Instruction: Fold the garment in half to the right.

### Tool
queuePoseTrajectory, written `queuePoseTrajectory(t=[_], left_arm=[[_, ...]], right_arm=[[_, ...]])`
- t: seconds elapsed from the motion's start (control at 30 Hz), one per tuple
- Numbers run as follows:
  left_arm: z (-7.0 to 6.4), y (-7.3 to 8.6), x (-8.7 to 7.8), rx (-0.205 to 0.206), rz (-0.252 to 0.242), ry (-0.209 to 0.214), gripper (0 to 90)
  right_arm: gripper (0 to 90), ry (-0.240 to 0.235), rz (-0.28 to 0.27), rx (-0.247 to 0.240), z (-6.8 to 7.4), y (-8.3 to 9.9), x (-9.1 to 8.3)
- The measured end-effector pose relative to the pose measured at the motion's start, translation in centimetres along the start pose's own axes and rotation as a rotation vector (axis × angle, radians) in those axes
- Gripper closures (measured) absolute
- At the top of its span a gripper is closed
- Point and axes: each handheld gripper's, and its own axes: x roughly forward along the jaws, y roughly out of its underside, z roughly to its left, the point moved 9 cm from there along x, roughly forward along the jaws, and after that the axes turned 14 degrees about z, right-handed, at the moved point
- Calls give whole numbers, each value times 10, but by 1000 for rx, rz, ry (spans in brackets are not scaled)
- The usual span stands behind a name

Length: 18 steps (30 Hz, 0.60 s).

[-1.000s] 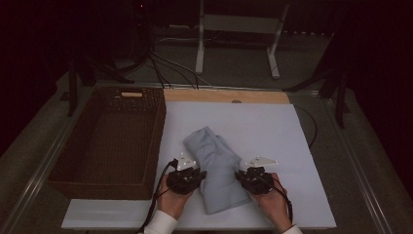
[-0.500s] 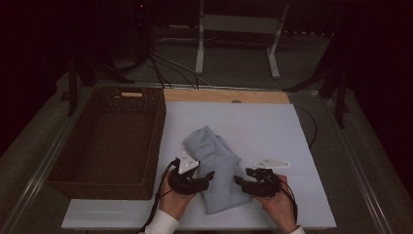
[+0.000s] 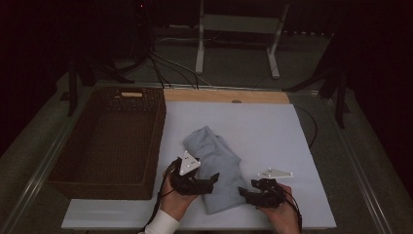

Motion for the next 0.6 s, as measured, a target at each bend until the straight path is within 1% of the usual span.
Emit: queuePoseTrajectory(t=[0.13, 0.23, 0.33, 0.4, 0.43, 0.5, 0.53, 0.6], left_arm=[[2, -2, -3, -5, -9, -3, 129], [4, -3, -6, -2, -17, -7, 112], [6, -5, -10, -7, -33, -10, 108], [7, -6, -12, -7, -38, -8, 104], [7, -6, -12, -7, -40, -8, 103], [10, -6, -13, -8, -40, -15, 99], [11, -5, -13, -16, -42, -15, 98], [13, -6, -14, -19, -44, -19, 97]], right_arm=[[434, 11, 19, -9, 3, 0, 8], [468, 14, 44, -16, 4, 1, 15], [473, 15, 53, -3, 3, 2, 17], [478, 25, 61, -6, 2, 4, 18], [504, 26, 62, -13, 3, 4, 18], [513, 27, 64, -24, 4, 4, 19], [520, 28, 63, -25, 4, 4, 19], [558, 19, 60, -23, 5, 5, 19]])
